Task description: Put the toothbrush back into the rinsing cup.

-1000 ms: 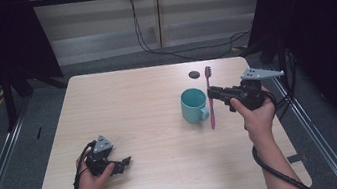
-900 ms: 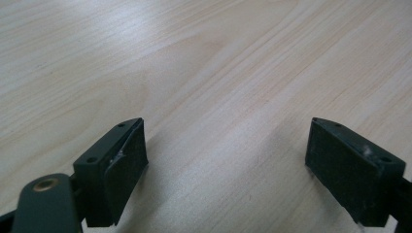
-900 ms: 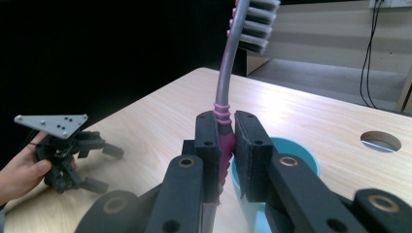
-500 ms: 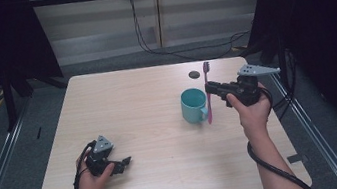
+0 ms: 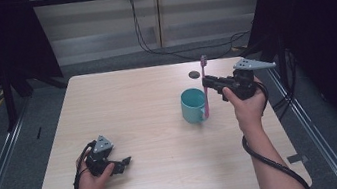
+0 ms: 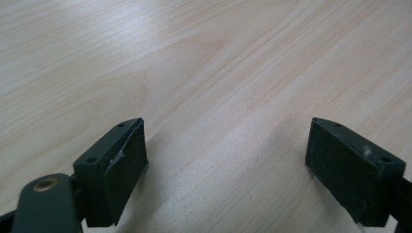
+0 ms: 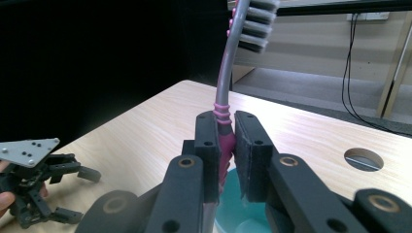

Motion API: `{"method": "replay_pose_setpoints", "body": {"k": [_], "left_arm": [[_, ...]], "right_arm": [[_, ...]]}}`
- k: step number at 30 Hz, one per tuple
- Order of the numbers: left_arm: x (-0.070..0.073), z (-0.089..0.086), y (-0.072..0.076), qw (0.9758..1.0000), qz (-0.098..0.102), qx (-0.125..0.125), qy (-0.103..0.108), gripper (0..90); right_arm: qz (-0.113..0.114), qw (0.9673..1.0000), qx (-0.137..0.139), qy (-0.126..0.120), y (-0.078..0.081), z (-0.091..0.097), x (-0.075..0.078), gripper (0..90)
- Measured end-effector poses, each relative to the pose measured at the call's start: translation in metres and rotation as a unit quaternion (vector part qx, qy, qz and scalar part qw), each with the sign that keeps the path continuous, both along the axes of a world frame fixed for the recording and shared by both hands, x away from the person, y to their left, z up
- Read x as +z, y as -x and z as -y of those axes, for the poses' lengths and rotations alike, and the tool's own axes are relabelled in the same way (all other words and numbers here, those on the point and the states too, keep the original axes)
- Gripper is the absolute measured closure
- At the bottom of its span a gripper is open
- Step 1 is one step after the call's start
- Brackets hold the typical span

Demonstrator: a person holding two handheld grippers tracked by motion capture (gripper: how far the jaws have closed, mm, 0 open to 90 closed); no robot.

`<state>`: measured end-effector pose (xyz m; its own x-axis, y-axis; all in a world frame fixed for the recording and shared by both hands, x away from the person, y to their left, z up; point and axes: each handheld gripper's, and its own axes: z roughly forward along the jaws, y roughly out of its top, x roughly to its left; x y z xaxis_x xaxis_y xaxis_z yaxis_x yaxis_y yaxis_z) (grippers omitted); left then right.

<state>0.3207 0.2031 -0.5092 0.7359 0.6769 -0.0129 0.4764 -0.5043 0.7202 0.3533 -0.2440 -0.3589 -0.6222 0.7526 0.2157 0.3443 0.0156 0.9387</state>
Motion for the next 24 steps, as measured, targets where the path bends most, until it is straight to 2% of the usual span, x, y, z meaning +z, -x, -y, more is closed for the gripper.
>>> {"method": "replay_pose_setpoints", "body": {"k": [15, 24], "left_arm": [[0.0, 0.0, 0.0, 1.0, 0.0, 0.001, 0.003, 14.7], [-0.001, 0.001, 0.0, 1.0, 0.0, 0.004, 0.007, 14.7]], "right_arm": [[0.013, 0.9999, 0.005, 0.001, -0.018, -0.012, 0.009, 81.1], [0.018, 0.9998, -0.002, -0.002, -0.029, -0.016, 0.011, 81.1]]}}
